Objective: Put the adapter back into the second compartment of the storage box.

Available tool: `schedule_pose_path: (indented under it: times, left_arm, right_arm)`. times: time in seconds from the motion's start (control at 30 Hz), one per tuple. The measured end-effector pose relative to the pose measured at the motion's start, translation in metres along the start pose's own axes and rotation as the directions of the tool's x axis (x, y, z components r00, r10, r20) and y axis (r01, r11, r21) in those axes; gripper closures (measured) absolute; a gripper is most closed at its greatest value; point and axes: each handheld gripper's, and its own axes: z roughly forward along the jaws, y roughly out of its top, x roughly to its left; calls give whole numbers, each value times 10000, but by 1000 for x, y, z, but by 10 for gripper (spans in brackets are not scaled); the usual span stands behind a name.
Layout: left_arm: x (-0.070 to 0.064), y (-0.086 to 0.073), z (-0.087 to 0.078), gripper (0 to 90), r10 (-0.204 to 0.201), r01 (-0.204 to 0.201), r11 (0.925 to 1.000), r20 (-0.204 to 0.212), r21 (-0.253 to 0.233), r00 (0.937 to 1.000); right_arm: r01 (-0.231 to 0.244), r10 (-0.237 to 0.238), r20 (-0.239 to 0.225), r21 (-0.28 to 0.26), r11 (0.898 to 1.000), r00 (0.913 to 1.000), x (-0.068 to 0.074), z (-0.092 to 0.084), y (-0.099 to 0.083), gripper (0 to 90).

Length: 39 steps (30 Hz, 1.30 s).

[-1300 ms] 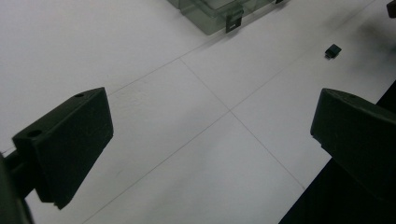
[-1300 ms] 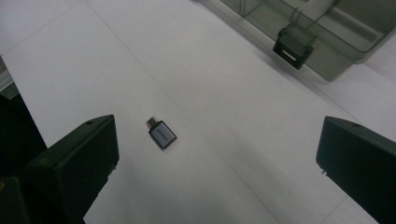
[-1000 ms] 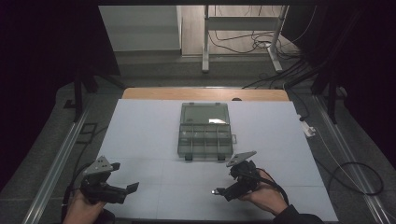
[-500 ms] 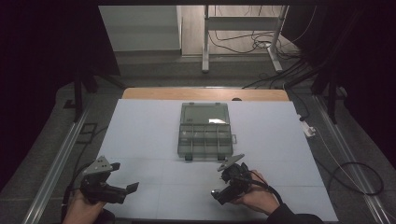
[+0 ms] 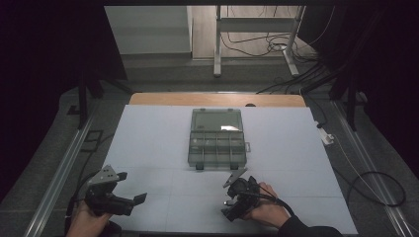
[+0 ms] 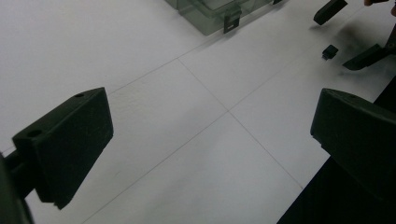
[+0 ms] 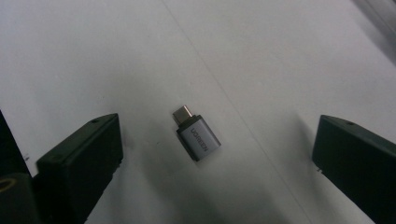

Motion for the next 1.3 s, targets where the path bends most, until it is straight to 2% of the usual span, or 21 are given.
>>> schedule_pose_path:
  times: [0.1, 0.13, 0.2, 0.3, 0.33, 0.4, 0.43, 0.47, 0.5, 0.53, 0.57, 0.83, 1.0, 1.3]
  left_arm:
    - [0, 0, 0, 0, 5, -5, 10000, 3, -2, 10000]
    - [0, 0, 0, 0, 2, -2, 10000, 4, -4, 10000]
    - [0, 0, 0, 0, 1, -1, 10000, 10, -7, 10000]
    - [0, 0, 0, 0, 7, -7, 10000, 11, -4, 10000]
    - [0, 0, 0, 0, 7, -7, 10000, 11, -4, 10000]
    - [0, 0, 0, 0, 15, -15, 10000, 11, 1, 10000]
    - [0, 0, 0, 0, 28, -28, 10000, -2, 9, 10000]
    - [0, 0, 0, 0, 28, -28, 10000, -2, 9, 10000]
    - [0, 0, 0, 0, 35, -35, 10000, -9, 20, 10000]
    - [0, 0, 0, 0, 35, -35, 10000, -9, 20, 10000]
    - [0, 0, 0, 0, 38, -38, 10000, -9, 22, 10000]
    - [-1, 0, 0, 0, 64, -64, 10000, -25, 36, 10000]
    - [0, 0, 0, 2, 41, -41, 10000, -36, 54, 10000]
    - [-1, 1, 1, 5, 91, -90, 9999, -59, 123, 9999]
  right_arm:
    - [194, -194, 53, 24, 9998, 9998, 1, 0, 0, 63]
    - [335, -335, 104, 15, 9994, 9994, 3, 0, 0, 119]
    - [524, -524, 136, 1, 9986, 9985, 3, 0, -1, 172]
    - [599, -598, 45, -130, 9981, 9982, 4, -3, -1, 312]
    - [599, -598, 45, -130, 9981, 9982, 4, -3, -1, 312]
    - [747, -747, -36, -207, 9970, 9972, 4, -5, -1, 425]
    - [802, -805, -90, -224, 9965, 9967, 4, -7, -1, 536]
    - [772, -774, -123, -199, 9968, 9969, 3, -7, -1, 600]
    - [784, -787, -170, -184, 9967, 9967, 2, -8, -1, 657]
    - [784, -787, -170, -184, 9967, 9967, 2, -8, -1, 657]
    - [819, -822, -231, -145, 9965, 9963, 1, -9, -1, 748]
    - [603, -608, -385, -158, 9981, 9974, -2, -10, 0, 754]
    - [406, -446, -482, -808, 9959, 9978, -7, -19, 2, 754]
    - [-108, -11, -829, -1429, 9897, 9966, -18, -29, 6, 754]
